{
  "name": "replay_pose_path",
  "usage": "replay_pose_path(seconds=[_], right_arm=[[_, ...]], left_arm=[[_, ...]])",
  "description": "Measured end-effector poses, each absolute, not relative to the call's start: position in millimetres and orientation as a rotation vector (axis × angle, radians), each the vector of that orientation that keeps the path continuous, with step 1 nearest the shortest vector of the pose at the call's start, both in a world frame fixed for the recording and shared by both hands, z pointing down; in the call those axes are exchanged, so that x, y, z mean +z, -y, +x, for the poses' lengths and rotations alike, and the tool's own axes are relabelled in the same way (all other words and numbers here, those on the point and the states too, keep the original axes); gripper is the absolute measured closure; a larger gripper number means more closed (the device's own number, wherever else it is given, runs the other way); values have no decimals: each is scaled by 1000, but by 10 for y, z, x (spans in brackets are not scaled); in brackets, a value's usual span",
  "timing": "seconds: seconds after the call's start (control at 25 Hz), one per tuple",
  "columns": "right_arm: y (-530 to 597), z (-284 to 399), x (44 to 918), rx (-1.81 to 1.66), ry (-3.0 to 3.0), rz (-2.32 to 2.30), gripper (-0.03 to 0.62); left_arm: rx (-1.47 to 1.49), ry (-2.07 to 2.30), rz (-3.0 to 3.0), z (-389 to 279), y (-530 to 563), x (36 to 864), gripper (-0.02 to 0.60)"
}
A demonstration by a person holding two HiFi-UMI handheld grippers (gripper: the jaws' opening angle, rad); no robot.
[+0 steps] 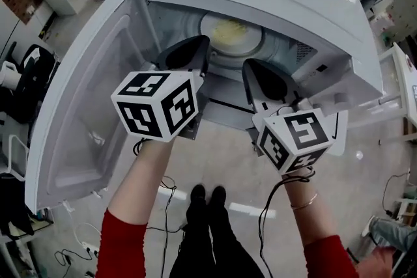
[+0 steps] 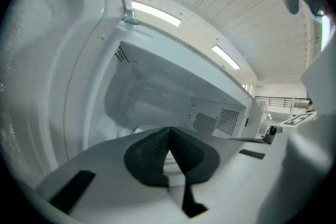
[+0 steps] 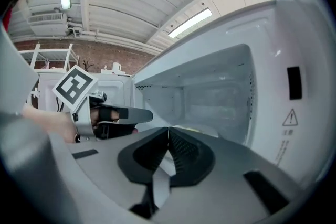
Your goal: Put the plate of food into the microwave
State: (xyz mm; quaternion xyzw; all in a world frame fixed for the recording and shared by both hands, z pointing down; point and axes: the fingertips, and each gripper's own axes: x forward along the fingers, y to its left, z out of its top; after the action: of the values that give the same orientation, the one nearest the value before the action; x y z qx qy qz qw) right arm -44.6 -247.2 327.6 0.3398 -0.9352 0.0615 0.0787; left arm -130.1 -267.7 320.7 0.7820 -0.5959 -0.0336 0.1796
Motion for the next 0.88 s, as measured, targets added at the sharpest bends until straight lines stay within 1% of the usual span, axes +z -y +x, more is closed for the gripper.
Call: replay_pose_path(seconds=[0.24,0.4,0.52,0.64,0.76,0.88], right_arm=[[2173,-177,3225,377,2852,1081,579],[1915,244,3066,465,2851,1145,579],[1608,529,2952,524,2846,1137,579],[1269,704,2875,470,2835,1104,579],[994,949,2877,336,2767,1141,579],[861,1036,2678,241,2824,1197,579]], left_arm=[[73,1737,2308,-1154,2303,3102,572],[170,1767,2367,-1012,1902,2954,572],[184,1738,2383,-892,1552,2885,572],[163,1673,2416,-763,1274,2809,572],[186,1630,2453,-623,1012,2769,572],[172,1615,2457,-553,837,2702,572]])
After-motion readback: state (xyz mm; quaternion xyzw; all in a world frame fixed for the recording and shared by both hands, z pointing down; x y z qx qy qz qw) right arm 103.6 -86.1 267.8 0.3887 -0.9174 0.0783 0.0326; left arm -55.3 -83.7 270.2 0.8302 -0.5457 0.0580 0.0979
